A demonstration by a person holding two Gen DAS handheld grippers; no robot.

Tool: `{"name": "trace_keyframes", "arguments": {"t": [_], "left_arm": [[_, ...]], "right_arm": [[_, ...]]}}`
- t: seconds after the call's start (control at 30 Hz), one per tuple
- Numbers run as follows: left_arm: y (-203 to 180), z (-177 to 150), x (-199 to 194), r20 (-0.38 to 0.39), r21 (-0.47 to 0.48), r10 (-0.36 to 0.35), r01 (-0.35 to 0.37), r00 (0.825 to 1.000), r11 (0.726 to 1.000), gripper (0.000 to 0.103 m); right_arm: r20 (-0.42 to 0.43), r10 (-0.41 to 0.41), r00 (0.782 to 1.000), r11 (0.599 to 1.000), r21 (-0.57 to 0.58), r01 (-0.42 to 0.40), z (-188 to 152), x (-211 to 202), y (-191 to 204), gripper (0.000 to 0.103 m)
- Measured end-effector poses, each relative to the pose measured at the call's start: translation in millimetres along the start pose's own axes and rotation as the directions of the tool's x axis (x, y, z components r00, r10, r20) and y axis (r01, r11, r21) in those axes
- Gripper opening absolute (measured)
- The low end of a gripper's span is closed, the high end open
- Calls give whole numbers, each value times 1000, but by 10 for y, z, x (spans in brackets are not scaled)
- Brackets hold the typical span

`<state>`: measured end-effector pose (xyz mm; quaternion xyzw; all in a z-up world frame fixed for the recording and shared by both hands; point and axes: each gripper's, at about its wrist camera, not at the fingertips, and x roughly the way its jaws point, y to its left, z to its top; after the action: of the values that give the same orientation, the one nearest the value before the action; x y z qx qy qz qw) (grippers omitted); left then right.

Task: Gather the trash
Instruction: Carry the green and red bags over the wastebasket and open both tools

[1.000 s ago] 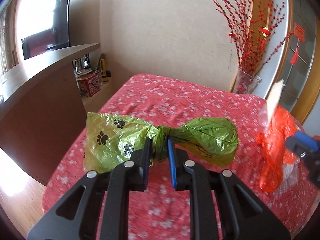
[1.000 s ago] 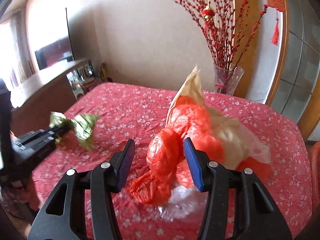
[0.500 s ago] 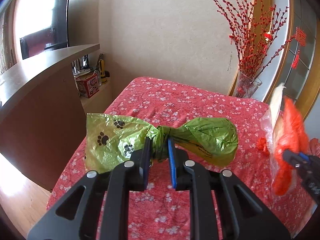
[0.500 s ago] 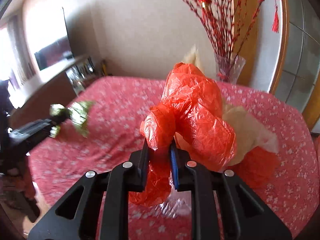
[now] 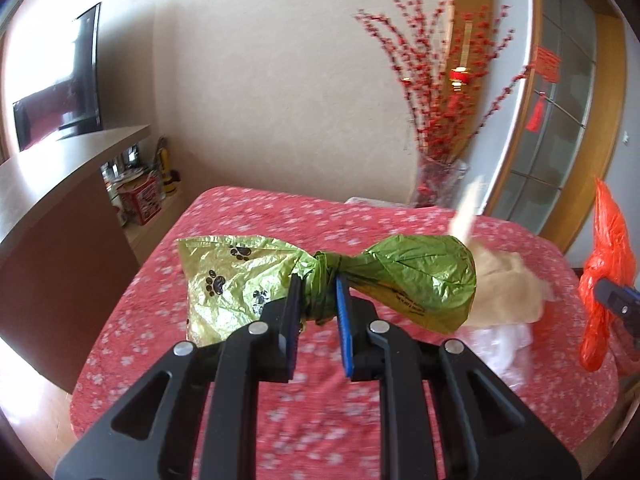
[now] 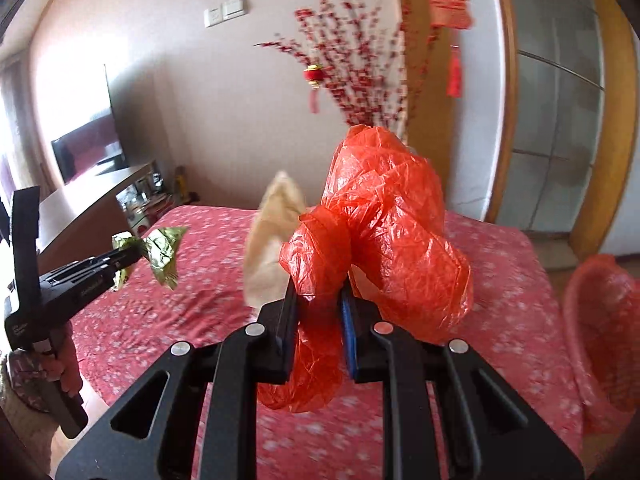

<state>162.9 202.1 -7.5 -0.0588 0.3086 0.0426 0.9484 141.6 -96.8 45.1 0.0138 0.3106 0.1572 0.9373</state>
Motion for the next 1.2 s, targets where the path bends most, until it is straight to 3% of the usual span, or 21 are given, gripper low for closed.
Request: {"name": "trace_keyframes", "arguments": {"t": [0.57, 1.2], "left_arm": [[-1128, 27, -185, 15, 126, -153, 150, 988, 981, 17], [-2086, -91, -137, -47, 218, -273, 276, 961, 936, 17]], "right_arm": [[39, -88, 995, 989, 121, 82, -175, -384, -696, 20], [33, -194, 980, 956, 230, 182, -416, -672, -1465, 20]]}}
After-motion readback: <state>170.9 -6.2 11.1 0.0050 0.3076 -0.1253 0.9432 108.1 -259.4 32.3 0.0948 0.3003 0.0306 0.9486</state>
